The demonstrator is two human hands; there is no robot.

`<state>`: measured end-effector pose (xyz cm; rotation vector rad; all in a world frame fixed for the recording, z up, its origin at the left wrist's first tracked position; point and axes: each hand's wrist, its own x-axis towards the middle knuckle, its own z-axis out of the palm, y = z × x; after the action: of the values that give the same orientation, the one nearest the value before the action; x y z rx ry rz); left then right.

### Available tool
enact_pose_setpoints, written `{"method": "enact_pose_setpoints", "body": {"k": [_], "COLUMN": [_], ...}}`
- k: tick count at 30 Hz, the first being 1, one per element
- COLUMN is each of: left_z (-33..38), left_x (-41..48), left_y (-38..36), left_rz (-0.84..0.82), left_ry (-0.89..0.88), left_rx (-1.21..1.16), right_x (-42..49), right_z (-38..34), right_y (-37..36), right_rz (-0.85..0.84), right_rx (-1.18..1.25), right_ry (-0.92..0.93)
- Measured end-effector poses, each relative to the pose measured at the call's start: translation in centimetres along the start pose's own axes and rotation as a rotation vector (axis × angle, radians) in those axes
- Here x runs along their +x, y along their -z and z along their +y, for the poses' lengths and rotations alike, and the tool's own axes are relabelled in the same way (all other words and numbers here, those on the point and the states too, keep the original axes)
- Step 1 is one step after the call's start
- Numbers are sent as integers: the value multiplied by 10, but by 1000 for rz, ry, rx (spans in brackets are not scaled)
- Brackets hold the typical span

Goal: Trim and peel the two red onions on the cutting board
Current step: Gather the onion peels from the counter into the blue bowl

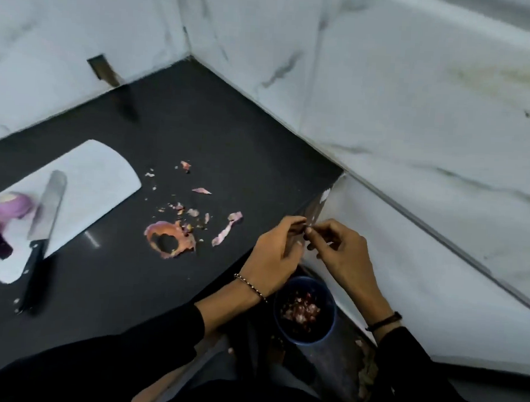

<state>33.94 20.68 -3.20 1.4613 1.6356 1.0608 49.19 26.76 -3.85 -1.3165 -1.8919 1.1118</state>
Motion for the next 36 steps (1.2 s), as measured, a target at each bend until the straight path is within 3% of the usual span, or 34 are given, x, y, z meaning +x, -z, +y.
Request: {"method": "enact_pose_setpoints", "body": {"k": [8,12,17,20,23,26,32,36], "left_z": [-5,-26,-54,-65,-74,-77,-80,-88], "left_x": [-11,-30,-49,-54,-50,-38,-16,-14], "left_y": [83,122,158,173,186,197,208,210], "left_rz": [357,519,628,632,570,476,454,420], "left_ry": [46,180,329,368,424,448,445,460], "left_rx": [136,157,205,259,288,342,369,364], "right_x": [55,76,75,80,111,148,136,153], "right_z": [-70,-75,-83,-102,-113,-115,-128,-137], "right_y": [-51,-97,-144,-154,-169,-187,-185,-192], "right_rz": [-178,-422,-644,-780,-696,-657,-871,-814], "right_rx": [-110,-319,-564,-448,-458,-570,-580,-453], "right_ry": [325,322,494,483,556,490,590,559]}}
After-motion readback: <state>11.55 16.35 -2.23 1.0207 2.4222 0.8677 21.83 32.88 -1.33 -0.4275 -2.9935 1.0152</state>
